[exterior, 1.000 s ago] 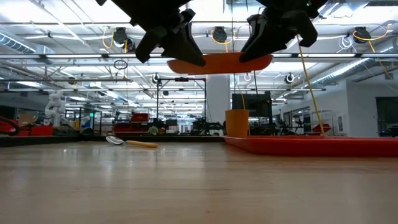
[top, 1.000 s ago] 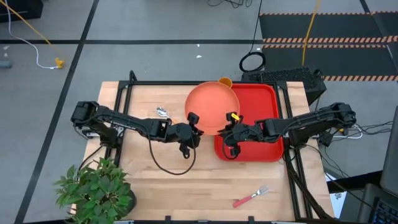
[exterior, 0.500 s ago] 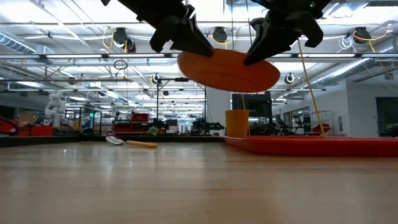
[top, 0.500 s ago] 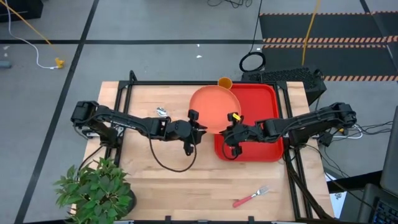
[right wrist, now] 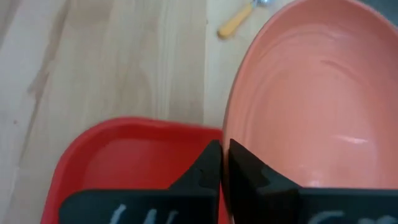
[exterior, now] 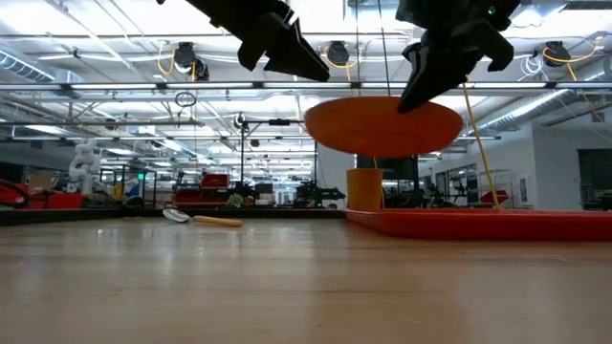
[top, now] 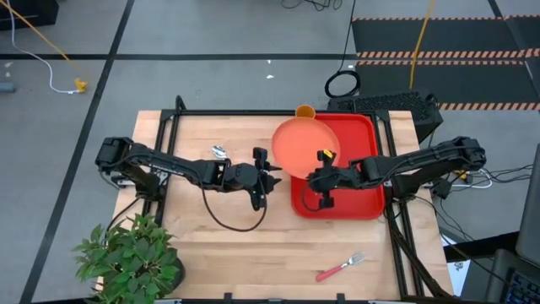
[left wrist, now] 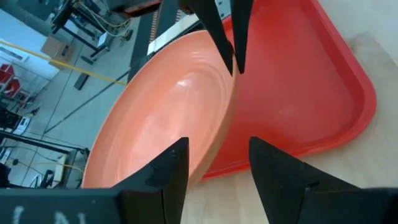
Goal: Pick and place plate/cup/fork/spoon on tray
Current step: Put the orange plate on the red table tray to the bottom of the orange cup
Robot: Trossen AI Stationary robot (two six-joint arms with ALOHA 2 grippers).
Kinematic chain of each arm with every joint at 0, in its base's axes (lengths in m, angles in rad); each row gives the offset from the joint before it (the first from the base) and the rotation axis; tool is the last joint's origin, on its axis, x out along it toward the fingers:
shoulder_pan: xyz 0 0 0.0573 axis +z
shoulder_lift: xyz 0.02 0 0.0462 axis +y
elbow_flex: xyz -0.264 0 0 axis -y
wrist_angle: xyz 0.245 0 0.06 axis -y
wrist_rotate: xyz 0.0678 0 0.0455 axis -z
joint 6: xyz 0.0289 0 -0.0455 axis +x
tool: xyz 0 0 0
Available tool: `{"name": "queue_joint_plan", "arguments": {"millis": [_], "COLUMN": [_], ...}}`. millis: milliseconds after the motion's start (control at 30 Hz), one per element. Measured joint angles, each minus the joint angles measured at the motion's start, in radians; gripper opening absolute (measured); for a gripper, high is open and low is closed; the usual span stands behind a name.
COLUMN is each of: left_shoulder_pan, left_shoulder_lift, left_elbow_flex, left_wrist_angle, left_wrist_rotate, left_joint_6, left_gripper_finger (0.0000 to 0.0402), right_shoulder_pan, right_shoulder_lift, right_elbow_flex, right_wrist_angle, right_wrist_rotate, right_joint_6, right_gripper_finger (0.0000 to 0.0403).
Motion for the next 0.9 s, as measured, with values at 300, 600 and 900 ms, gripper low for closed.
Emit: {"name": "queue_joint_plan", "arguments": {"millis": [300, 600, 900], "left_shoulder_pan": [0.011, 0.029, 0.034], "left_shoulder_lift": [0.000, 0.001, 0.002], "left_elbow_flex": [0.000, -0.001, -0.002], "left_wrist_angle": [0.000, 0.000, 0.004], "left_wrist_rotate": [0.000, 0.000, 0.000], "left_joint_6": [0.001, 0.002, 0.003], "left_gripper_finger": [0.0170, 0.0170, 0.0170], "right_shoulder_pan": [0.000, 0.000, -0.004], "right_shoulder_lift": [0.000, 0.000, 0.000], "right_elbow_flex": [0.000, -0.030, -0.084], "right_wrist_angle": [-0.114, -0.144, -0.141], "right_wrist_rotate": [0.000, 0.000, 0.001], "right_joint_6": [0.142, 0.249, 0.275], "right_gripper_finger": [0.0000, 0.0000, 0.0008]}}
